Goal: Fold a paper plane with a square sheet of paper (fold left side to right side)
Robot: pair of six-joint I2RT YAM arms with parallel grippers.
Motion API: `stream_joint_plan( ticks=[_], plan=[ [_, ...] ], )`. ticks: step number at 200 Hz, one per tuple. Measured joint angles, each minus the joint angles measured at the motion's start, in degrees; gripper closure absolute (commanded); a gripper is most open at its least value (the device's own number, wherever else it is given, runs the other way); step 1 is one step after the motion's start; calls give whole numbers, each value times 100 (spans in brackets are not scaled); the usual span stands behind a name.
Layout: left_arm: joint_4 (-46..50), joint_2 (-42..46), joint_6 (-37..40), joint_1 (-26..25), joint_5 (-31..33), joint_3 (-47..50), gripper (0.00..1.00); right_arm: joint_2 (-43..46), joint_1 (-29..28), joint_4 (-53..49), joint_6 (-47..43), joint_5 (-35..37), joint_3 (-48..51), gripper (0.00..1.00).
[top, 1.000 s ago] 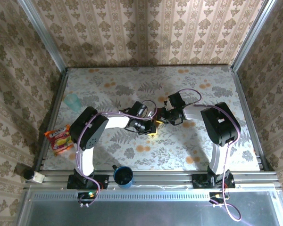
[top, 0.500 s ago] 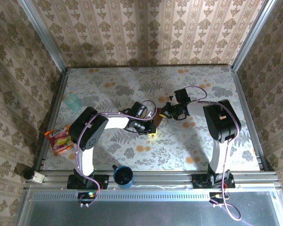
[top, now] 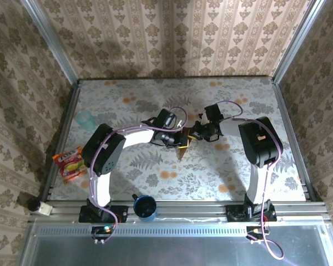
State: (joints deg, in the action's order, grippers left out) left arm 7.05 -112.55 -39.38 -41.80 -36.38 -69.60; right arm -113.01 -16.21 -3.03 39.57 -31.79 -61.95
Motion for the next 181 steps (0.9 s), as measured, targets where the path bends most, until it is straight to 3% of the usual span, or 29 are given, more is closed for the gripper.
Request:
stream_joint_plan(
  ticks=[76, 181],
  plan=[
    [98, -763, 92, 26, -138, -492, 100, 0, -2, -13, -66, 9, 0, 100],
    [-146, -555, 304, -4, -92, -44, 100, 0, -22, -490, -282, 127, -175, 100]
  ],
)
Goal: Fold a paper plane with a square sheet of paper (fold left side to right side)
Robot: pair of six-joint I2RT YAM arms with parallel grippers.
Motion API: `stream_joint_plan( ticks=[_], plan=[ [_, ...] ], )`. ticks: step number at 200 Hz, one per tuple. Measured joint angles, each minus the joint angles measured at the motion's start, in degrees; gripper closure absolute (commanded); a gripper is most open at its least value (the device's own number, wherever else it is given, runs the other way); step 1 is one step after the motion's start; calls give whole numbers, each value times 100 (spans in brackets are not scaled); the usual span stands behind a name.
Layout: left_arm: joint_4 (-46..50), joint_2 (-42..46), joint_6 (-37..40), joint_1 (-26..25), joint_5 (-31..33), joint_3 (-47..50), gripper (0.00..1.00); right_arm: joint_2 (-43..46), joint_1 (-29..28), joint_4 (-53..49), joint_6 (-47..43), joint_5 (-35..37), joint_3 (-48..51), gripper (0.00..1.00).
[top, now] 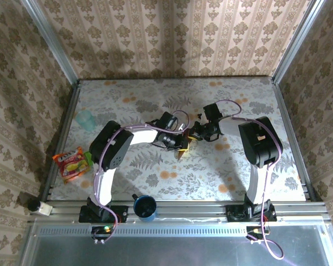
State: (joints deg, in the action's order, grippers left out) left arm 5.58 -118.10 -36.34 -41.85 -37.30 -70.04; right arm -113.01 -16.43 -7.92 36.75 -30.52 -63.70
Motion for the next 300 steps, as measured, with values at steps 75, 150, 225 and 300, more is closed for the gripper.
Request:
stream_joint_plan(
  ticks=[75, 150, 225, 300],
  plan=[
    [-111, 428, -2, -133, 101, 603, 100, 0, -13, -114, -81, -17, -28, 100],
    [-417, 883, -50, -166, 109, 1340, 100, -11, -13, -155, -85, -35, -48, 100],
    [-459, 1244, -299, -197, 105, 1709, 100, -26, -22, -264, -90, -37, -116, 100],
    [24, 1346, -249, -72, -44, 981, 100, -24, -33, -260, -83, -37, -116, 100]
  ],
)
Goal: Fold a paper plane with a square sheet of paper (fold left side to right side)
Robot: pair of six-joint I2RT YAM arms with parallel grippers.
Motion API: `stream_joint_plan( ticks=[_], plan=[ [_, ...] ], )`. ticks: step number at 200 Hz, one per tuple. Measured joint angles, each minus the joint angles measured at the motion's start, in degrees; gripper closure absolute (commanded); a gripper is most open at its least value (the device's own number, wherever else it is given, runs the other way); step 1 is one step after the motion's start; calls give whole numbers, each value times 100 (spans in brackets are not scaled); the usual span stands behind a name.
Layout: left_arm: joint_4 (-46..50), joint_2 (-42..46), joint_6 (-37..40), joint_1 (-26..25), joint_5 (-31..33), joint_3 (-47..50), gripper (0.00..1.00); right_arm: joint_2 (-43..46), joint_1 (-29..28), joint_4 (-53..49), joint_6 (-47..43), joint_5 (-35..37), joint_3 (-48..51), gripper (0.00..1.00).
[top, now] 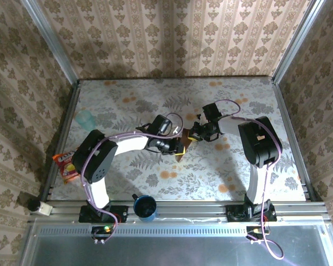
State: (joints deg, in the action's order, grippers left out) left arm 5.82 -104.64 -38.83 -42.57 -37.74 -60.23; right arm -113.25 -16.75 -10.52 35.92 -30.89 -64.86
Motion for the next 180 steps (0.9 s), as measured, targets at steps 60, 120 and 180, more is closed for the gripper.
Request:
stream_joint_plan(
  ticks=[60, 120, 180],
  plan=[
    [302, -599, 251, 22, -55, -297, 100, 4, -2, 42, 24, -39, 9, 100],
    [267, -697, 317, -24, -42, -90, 100, 114, -17, 120, 48, -44, 26, 100],
    [146, -693, 339, -20, -48, -31, 100, 1196, -31, 352, 92, -59, 671, 100]
  ],
)
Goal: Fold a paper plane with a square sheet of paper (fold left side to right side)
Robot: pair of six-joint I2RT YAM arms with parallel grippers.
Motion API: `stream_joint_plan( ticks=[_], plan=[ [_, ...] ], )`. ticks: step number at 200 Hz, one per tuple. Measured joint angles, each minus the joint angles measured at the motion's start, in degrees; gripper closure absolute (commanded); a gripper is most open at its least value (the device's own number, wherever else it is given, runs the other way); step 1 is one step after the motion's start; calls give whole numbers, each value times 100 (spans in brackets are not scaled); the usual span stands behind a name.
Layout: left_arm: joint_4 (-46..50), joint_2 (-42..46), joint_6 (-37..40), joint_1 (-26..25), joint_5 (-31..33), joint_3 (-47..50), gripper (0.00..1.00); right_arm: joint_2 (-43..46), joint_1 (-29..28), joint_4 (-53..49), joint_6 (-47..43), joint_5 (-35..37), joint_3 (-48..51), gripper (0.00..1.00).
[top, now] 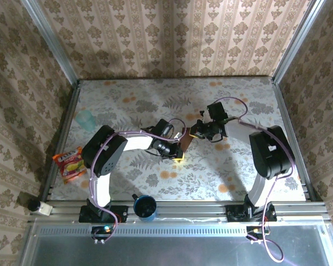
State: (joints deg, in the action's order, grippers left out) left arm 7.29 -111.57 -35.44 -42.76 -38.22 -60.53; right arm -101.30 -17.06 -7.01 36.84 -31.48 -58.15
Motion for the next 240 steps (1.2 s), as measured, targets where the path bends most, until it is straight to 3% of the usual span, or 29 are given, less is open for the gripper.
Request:
stream_joint_plan(
  ticks=[54, 123, 240],
  plan=[
    [2, 0, 59, 0, 2, 2, 100, 125, -404, 474, 262, -101, 616, 100],
    [4, 0, 61, 0, 0, 2, 100, -247, -686, 765, 387, -181, 643, 100],
    [79, -2, 146, -7, 28, -24, 100, -625, -509, 813, 96, -275, 533, 100]
  ],
)
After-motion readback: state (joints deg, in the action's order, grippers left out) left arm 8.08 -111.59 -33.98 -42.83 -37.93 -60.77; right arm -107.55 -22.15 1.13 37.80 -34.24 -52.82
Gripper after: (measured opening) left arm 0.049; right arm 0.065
